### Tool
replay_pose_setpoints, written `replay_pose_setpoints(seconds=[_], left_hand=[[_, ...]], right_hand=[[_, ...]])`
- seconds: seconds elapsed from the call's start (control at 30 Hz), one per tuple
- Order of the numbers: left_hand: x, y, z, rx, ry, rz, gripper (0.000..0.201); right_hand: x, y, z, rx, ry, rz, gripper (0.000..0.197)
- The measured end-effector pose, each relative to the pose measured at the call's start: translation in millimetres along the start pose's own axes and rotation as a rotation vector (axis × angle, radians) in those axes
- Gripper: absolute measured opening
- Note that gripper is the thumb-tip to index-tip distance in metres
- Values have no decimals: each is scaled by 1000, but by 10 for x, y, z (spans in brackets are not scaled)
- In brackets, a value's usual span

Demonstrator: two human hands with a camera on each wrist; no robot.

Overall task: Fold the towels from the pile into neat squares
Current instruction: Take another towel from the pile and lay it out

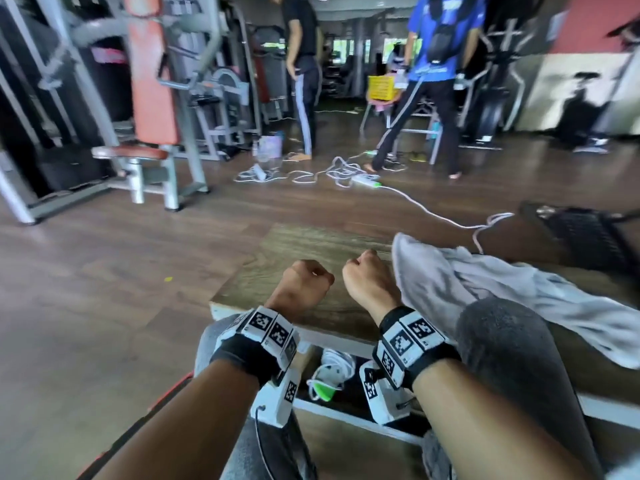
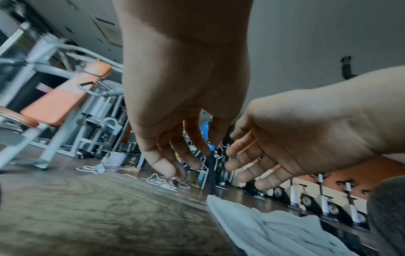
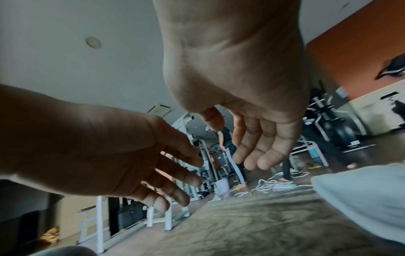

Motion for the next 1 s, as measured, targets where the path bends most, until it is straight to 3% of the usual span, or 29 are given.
replay_pose_setpoints(seconds=[0.13,0.27,0.3,0.33,0.37,0.43,0.47,0.53,0.63,0.77,0.83,0.87,1.0], left_hand=[[-103,110,612,115,11,21,13],[-143,48,1319,275,53,114,13],[-76,39,1559,440,-41,-21,18],[-72,78,1749,522,44,66,23],[-80,105,1900,482,170,267,24],[126,47,2200,552,307,132,16],[152,76,2218,446,399,182,22],[296,35,2347,417,434,122,43],[324,46,2418,337,446,119,54],[327,56,2375,275,306,62,44],[275,74,2271,223,188,41,49],[249,96,2202,190,118,24,42],[179,196,1904,90,-160,-43,25]], right_hand=[[-672,76,-270,-27,-76,128,49],[-1459,74,-292,21,-107,219,47],[-1657,82,-275,46,-130,234,46],[-1864,92,-251,77,-173,260,46],[-2071,91,-240,96,-234,304,49],[-2412,73,-247,67,-325,364,63],[-2515,62,-249,25,-335,362,69],[-2621,53,-222,-56,-333,325,75],[-2670,93,-195,-101,-369,286,65],[-2596,194,-212,-106,-409,201,33],[-2544,263,-293,-192,-227,164,15],[-2514,298,-345,-228,-105,149,10],[-2283,415,-512,-243,146,82,9]])
Point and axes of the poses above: each hand's wrist, its own y-axis towards the middle knuckle, its own z-axis out of the palm, x = y × z, the point moved 8 cm from there along y, towards the middle knuckle, and after that the axes turned 9 degrees about -y, right-handed, at the moved point
